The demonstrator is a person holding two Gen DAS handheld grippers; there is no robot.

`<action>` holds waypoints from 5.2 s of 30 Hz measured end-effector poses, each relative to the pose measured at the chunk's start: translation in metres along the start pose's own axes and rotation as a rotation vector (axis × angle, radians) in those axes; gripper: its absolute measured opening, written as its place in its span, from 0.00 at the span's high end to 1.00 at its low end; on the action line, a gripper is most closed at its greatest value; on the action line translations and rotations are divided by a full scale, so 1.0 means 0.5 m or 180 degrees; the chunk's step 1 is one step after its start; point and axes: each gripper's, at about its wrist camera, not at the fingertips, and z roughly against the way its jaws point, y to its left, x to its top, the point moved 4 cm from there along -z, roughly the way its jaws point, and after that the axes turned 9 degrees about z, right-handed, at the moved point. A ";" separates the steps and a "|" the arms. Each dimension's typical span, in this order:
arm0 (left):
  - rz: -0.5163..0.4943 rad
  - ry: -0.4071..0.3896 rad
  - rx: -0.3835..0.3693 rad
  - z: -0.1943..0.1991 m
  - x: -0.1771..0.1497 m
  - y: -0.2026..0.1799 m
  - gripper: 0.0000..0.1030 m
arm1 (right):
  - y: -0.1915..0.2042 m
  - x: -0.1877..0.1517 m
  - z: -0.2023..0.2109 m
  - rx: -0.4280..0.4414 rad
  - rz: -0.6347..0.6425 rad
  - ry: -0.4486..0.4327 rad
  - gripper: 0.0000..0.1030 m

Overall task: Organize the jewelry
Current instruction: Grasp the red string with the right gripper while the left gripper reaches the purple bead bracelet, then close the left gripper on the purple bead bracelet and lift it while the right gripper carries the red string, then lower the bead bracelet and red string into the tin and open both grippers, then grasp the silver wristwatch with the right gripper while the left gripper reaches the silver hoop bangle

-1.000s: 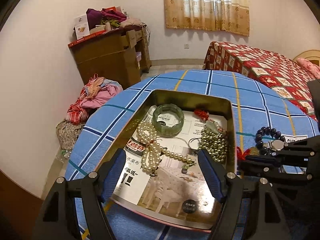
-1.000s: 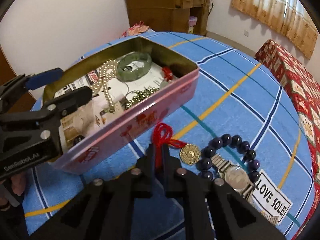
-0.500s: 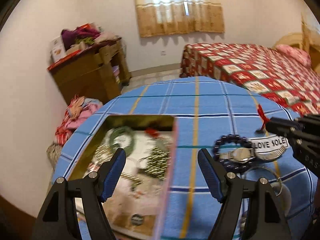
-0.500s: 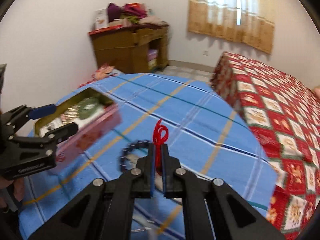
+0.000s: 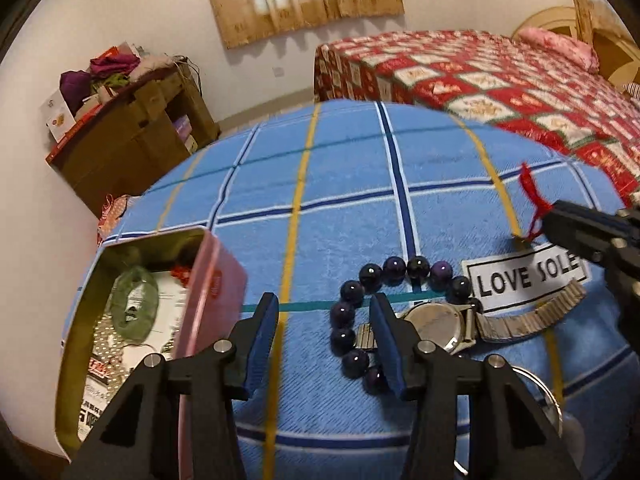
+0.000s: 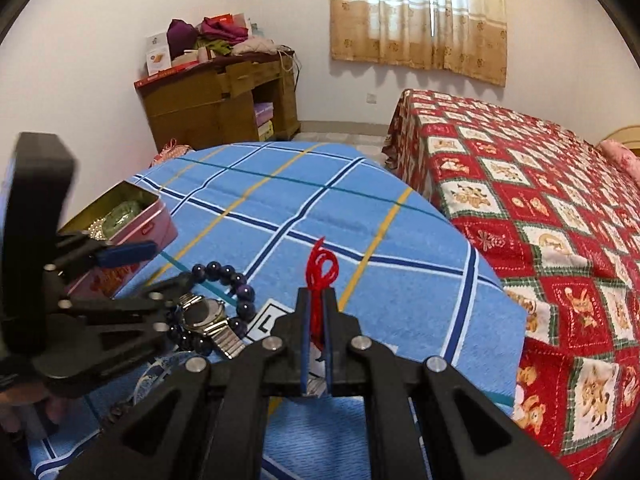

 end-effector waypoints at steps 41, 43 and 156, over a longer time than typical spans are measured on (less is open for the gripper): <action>0.0420 -0.0833 -0.0773 0.255 0.046 0.027 0.87 | -0.004 -0.015 0.014 -0.0042 -0.0039 -0.0125 0.93; 0.0485 -0.0855 -0.0827 0.268 0.050 0.039 0.87 | -0.004 -0.015 0.015 -0.0044 -0.0038 -0.0126 0.93; 0.1427 -0.0670 0.0181 0.179 -0.063 0.451 0.25 | 0.358 0.119 -0.033 0.0921 0.1192 -0.0072 0.32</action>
